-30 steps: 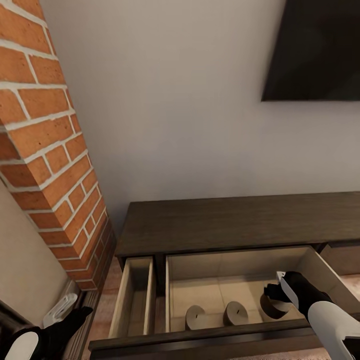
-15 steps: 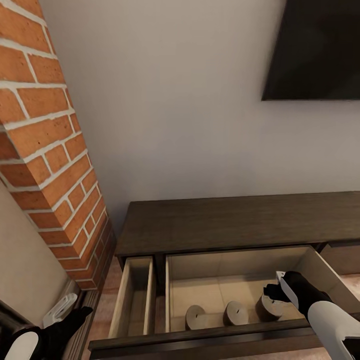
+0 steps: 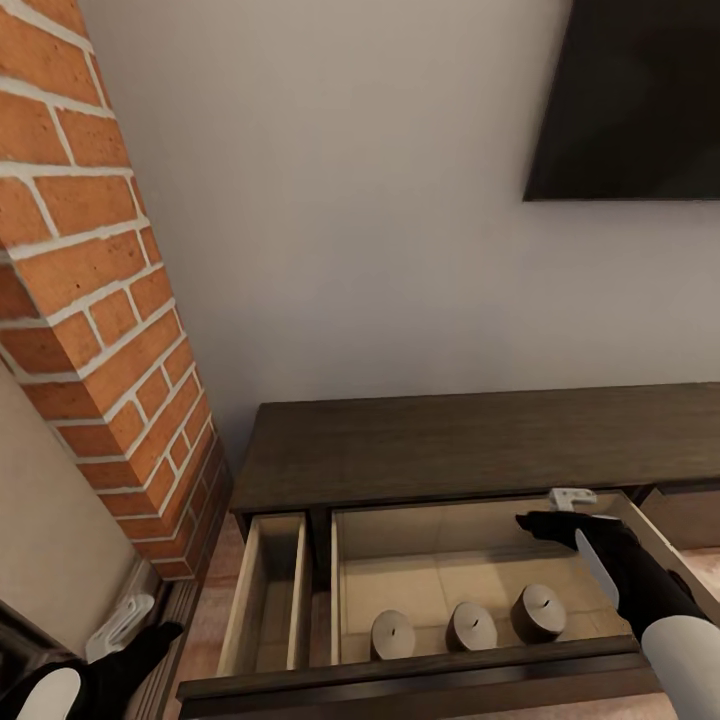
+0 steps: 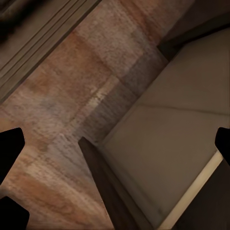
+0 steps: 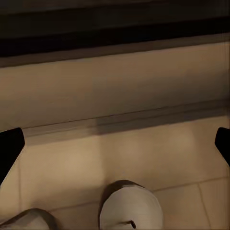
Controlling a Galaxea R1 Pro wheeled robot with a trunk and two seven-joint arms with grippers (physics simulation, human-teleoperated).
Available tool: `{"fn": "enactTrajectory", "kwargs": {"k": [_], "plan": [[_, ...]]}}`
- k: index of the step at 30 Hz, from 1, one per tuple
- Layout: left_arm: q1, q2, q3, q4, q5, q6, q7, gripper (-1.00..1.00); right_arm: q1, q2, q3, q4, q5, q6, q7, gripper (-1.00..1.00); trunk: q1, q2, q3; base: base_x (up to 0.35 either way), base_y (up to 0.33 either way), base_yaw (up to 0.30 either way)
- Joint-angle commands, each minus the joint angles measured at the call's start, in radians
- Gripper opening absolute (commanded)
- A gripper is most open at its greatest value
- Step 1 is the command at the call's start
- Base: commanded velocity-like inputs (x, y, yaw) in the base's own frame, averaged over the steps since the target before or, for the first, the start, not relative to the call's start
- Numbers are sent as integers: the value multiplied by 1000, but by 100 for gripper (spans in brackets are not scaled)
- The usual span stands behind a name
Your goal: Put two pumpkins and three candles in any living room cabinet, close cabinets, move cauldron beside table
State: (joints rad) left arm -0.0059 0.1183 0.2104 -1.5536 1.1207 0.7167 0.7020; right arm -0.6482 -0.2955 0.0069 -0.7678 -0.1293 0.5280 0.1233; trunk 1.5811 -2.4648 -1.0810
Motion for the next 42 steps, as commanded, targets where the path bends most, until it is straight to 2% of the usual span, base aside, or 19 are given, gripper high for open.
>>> {"fn": "enactTrajectory", "kwargs": {"k": [1,8,16,20,21,22,26,27,32,37,41,42], "plan": [[0,0,0,4,10,1,10,100,11,-5,0,-25,-10,8,4,100,0,0,-1,0,0,0],[3,0,-1,12,11,0,10,100,29,-6,-1,-64,-8,61,8,100,0,0,-1,0,0,0],[3,-1,-2,13,12,0,9,100,36,-12,-2,-87,-10,75,11,100,0,0,-1,-125,0,0],[4,-1,-2,12,11,0,9,100,79,-15,-12,-199,-11,86,12,100,0,0,-1,-249,0,-1],[4,-2,-2,12,12,0,10,100,146,-15,-75,-378,-10,194,12,100,0,0,-1,-48,0,-66],[4,-2,-2,12,11,0,10,100,179,-14,-97,-463,-10,233,13,100,0,0,-1,-24,0,-37],[5,-2,-2,13,11,0,12,100,230,-14,-129,-594,-11,261,14,100,0,0,0,-11,0,-17],[7,-3,-2,13,10,0,12,100,265,-12,-148,-709,-11,272,16,100,0,0,0,-11,0,-3],[7,-5,-2,13,10,0,12,100,294,-11,-161,-792,-14,278,19,100,0,0,0,-205,30,-1],[13,-8,-2,15,10,0,11,100,309,-2,-277,-834,-15,274,213,100,0,0,0,-322,69,0],[14,-10,-2,17,9,-1,11,100,310,1,-327,-841,-15,278,262,100,0,0,0,-333,86,0],[15,-10,-2,17,9,-1,11,100,307,3,-351,-839,-16,279,268,100,0,0,0,-329,102,0]]}}
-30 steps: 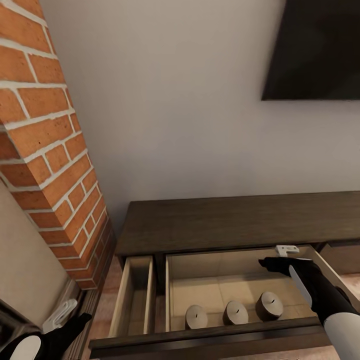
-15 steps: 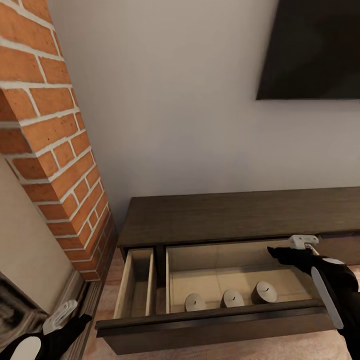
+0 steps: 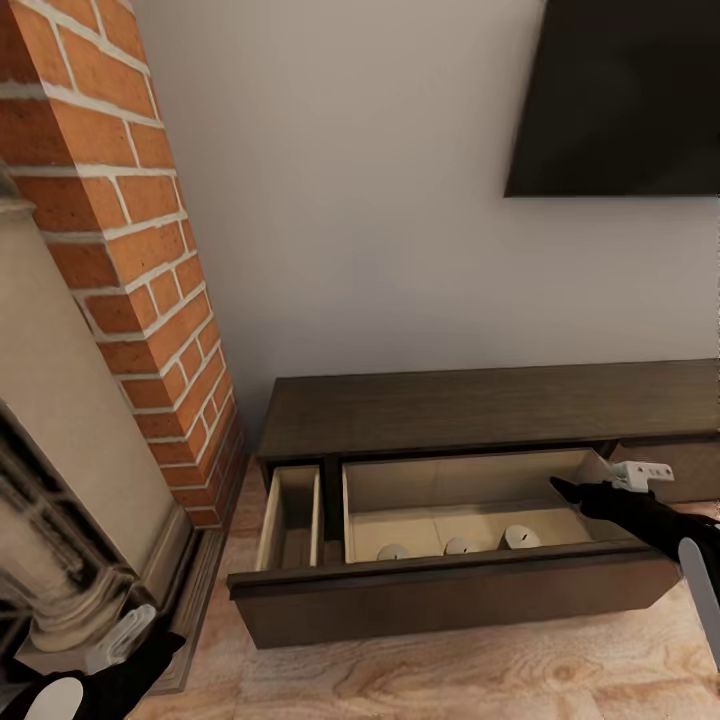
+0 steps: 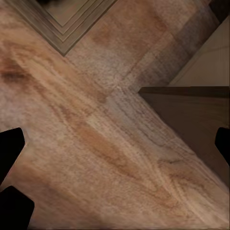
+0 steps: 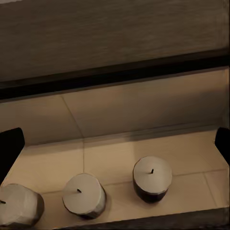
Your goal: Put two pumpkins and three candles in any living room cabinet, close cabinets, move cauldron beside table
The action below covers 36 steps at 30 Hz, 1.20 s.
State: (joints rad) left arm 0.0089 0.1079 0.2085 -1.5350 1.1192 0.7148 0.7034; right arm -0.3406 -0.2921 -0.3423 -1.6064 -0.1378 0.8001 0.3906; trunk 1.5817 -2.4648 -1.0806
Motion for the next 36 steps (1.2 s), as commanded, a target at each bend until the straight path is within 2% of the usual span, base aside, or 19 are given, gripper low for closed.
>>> {"fn": "enactTrajectory", "kwargs": {"k": [1,2,3,4,5,6,7,8,10,11,13,15,19,21,25,27,31,32,36], "plan": [[0,0,0,-1,11,1,9,100,-2,3,-17,2,-8,8,1,100,-1,0,-1,-302,96,0],[0,0,0,0,10,0,9,100,-4,9,-33,10,-8,9,0,100,-1,0,-1,-259,84,0],[0,0,0,5,10,0,9,100,-6,32,-67,41,-11,10,-1,100,-1,0,-1,-165,54,0],[0,-1,0,16,10,0,11,100,-9,85,-125,92,-35,11,-3,100,-1,0,-1,-85,27,0],[0,-2,0,32,11,0,11,100,-8,154,-238,136,-113,10,-1,100,-1,0,-1,-28,9,0],[0,-3,0,37,12,0,9,100,-5,167,-276,146,-151,11,0,100,-1,0,-1,-18,6,0],[0,-3,0,39,12,0,8,100,-3,171,-293,149,-172,11,1,100,-1,0,-1,-14,5,0],[0,-2,0,59,12,0,6,100,25,182,-359,157,-313,14,6,100,-1,0,-1,-5,2,0],[0,-2,0,70,12,0,6,100,53,183,-381,158,-383,15,6,100,-1,0,-1,-3,1,0],[0,-2,0,79,12,0,6,100,87,182,-398,155,-450,15,7,100,-1,0,-1,-2,1,0],[0,-2,0,86,12,0,6,100,144,181,-412,145,-529,15,9,100,-1,0,-1,-1,0,0],[0,-2,0,92,12,0,6,100,204,185,-421,130,-581,14,30,100,-1,0,-1,0,0,0],[0,-2,0,95,10,0,7,100,242,189,-426,138,-602,12,109,100,-1,0,-1,0,0,0],[0,-2,0,95,10,0,10,100,249,188,-423,197,-605,4,131,100,-1,0,-1,0,0,0],[7,-3,0,95,12,0,15,100,241,180,-420,411,-611,-73,154,100,-1,0,-1,0,0,0],[13,-3,0,95,13,0,16,100,213,177,-414,503,-613,-124,174,100,-1,0,-1,0,0,0],[17,-3,0,95,13,0,16,100,109,172,-398,723,-610,-188,244,100,-1,0,-1,0,0,0],[18,-3,0,95,13,0,16,100,52,170,-394,842,-609,-264,290,100,-1,0,-1,0,0,0],[19,-3,0,95,13,0,15,100,17,169,-393,897,-609,-336,365,100,-1,0,-1,0,0,0]]}}
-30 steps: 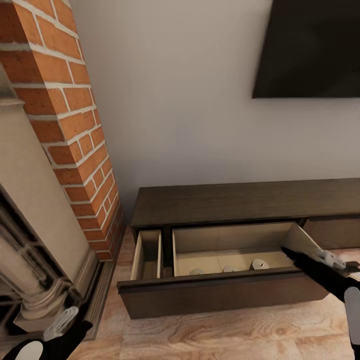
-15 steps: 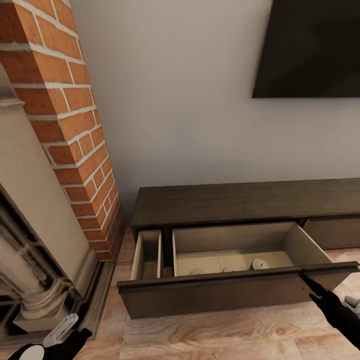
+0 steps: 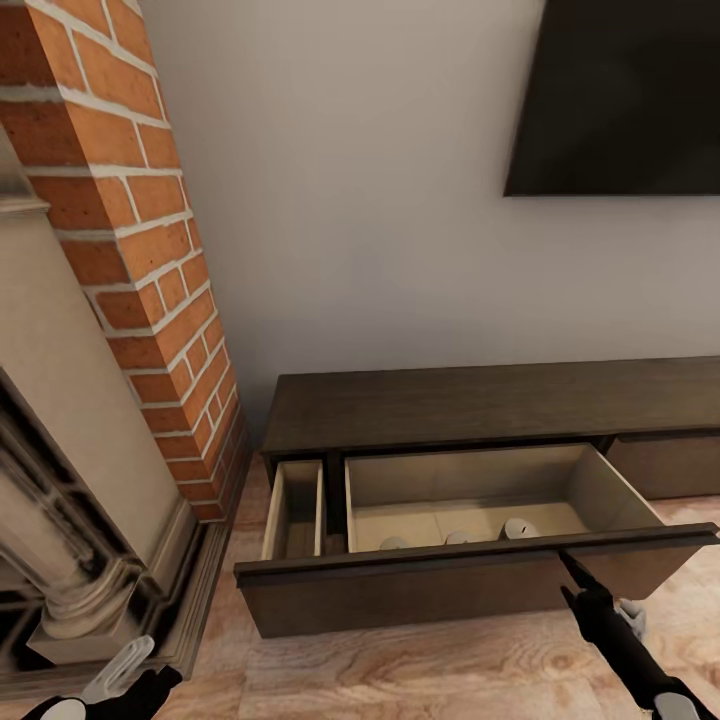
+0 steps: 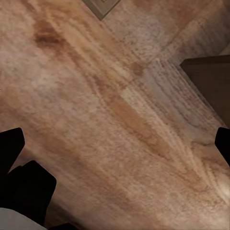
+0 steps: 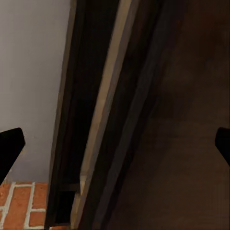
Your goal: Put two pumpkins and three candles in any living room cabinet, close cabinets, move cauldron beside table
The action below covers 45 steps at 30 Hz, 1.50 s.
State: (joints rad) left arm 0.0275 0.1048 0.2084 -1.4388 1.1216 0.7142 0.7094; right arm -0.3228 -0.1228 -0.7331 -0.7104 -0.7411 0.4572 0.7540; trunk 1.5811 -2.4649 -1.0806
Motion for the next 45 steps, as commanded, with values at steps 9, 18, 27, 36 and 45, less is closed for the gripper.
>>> {"fn": "enactTrajectory", "kwargs": {"k": [9,18,27,36,45], "plan": [[0,0,0,-5,11,1,10,100,-55,0,0,59,-2,-19,17,100,0,0,-1,74,0,0],[9,-1,0,-16,12,1,11,100,-91,-17,3,107,2,-18,16,100,0,0,-1,297,6,0],[11,-1,0,-16,12,1,10,100,-91,-20,3,107,0,-18,17,100,0,0,-1,315,76,0],[11,-1,-1,-13,12,1,5,100,-91,-18,3,107,0,-18,18,100,0,0,-1,315,71,0],[11,-1,-3,-7,11,1,2,100,-91,-18,3,107,0,-18,18,100,0,0,-1,318,6,0]]}}
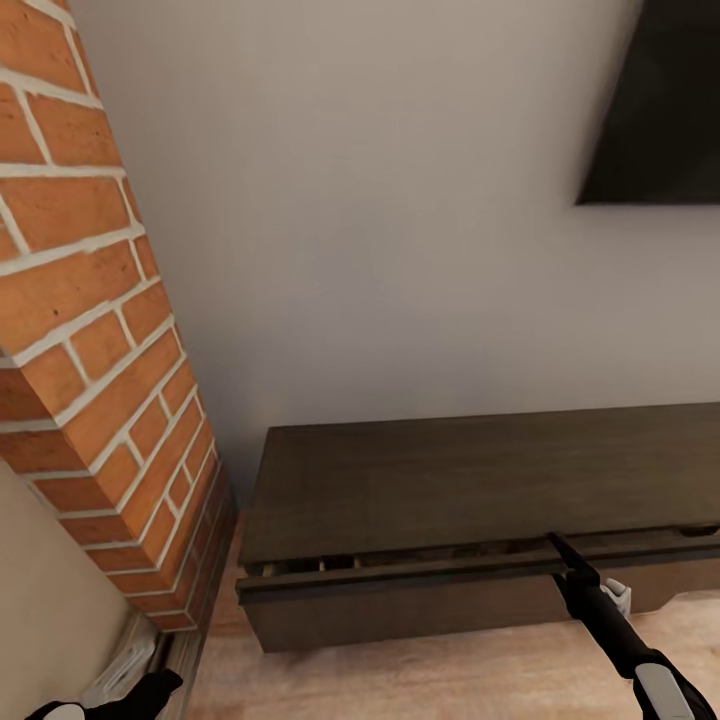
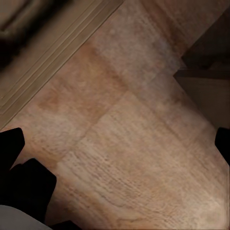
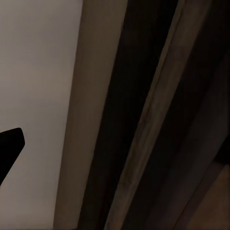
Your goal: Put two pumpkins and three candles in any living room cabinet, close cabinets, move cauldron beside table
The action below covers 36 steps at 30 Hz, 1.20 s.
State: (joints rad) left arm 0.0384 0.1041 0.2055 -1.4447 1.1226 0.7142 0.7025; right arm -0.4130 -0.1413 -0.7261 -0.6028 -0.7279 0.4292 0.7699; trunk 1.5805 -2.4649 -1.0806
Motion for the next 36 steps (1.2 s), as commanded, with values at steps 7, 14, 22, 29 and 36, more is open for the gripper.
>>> {"fn": "enactTrajectory", "kwargs": {"k": [7,14,22,29,36], "plan": [[0,0,0,3,10,1,9,100,-1,0,-4,0,-13,9,2,100,0,0,-1,193,0,0],[0,0,0,4,10,1,8,100,-1,0,-4,0,-10,9,1,100,0,0,-1,14,0,0],[0,0,0,4,10,1,9,100,-1,0,-4,0,-10,9,1,100,0,0,-1,39,0,0],[0,0,0,4,10,1,9,100,0,2,-4,0,-10,8,1,100,0,0,-1,12,0,0],[0,0,0,4,10,1,9,100,0,4,-3,0,-10,5,1,100,0,0,-1,-234,0,0]]}}
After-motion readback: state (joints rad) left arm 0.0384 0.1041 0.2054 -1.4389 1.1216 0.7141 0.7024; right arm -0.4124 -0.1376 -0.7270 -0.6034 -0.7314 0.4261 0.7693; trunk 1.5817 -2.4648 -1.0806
